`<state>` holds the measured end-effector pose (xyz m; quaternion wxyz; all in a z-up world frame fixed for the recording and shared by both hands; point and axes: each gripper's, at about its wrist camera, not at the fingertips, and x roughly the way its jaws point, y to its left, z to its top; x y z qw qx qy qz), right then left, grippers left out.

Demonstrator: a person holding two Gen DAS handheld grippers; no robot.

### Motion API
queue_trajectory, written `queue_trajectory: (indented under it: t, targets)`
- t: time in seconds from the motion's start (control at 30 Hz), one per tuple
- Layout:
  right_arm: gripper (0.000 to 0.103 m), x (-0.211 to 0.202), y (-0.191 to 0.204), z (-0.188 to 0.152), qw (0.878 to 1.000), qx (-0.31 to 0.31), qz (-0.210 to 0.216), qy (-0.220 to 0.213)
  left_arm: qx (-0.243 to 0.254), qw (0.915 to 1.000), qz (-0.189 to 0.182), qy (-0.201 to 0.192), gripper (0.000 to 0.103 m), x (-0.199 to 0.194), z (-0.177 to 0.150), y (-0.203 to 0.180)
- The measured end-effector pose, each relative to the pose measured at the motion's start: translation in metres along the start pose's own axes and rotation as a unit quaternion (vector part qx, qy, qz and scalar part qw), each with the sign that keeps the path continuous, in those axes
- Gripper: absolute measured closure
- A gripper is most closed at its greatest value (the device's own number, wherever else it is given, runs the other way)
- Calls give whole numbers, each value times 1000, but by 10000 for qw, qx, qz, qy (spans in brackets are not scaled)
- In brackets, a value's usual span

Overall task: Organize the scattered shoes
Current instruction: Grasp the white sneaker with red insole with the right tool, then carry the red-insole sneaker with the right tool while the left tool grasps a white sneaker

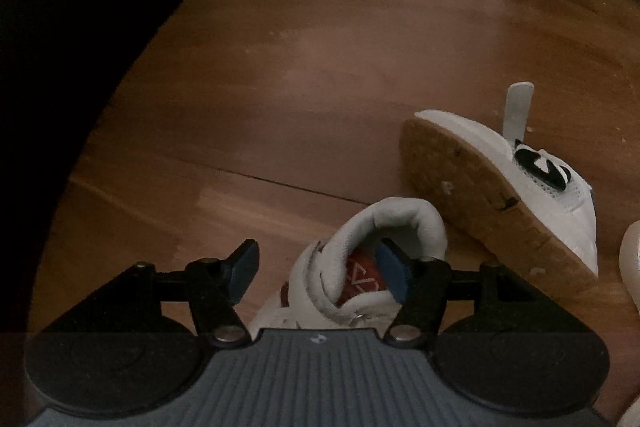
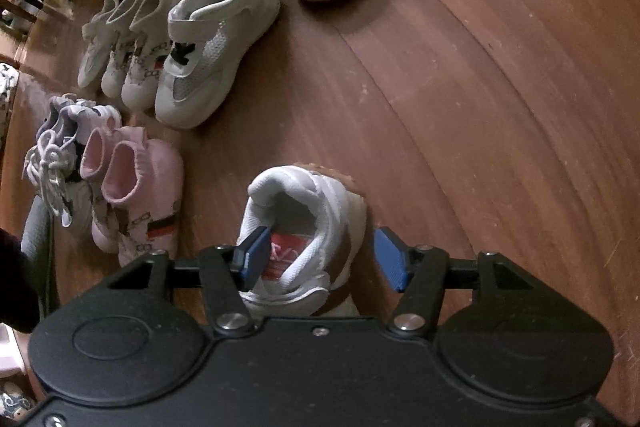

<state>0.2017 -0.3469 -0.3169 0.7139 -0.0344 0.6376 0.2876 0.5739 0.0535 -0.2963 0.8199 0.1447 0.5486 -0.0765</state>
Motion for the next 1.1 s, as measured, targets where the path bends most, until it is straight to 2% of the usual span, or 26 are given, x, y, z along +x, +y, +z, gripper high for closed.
queue_trajectory:
  t: [0.07,0.13,0.23,0.33,0.53,0.83,1.0,1.1]
  targets:
    - [43,-1,-4,2,10000,-2,7,48,24,10000,-47,74,66,3,1,-3]
    - [43,-5,-8,5,10000,33,36,-17,39,9999,-96,93,76,1,0,-3]
    - [43,-10,-11,8,9999,27,66,-121,-296,9989,-375,1,80,-7,-10,7]
    - [44,-9,-5,9,9997,-209,-3,-137,-721,9943,-724,-290,80,-21,-35,22]
    - [46,2,9,6,9996,-279,-47,-101,-1405,9778,-1303,-842,81,-66,-71,35]
    - [48,8,2,-4,9988,392,-4,-298,-1687,9532,-2120,-1339,81,-152,-78,0]
    - [48,8,2,-7,9983,477,5,-338,-1443,9608,-2068,-1152,81,-197,-82,-56]
    - [48,9,0,-6,9983,485,71,-304,-1463,9636,-2057,-879,81,-216,-94,-92]
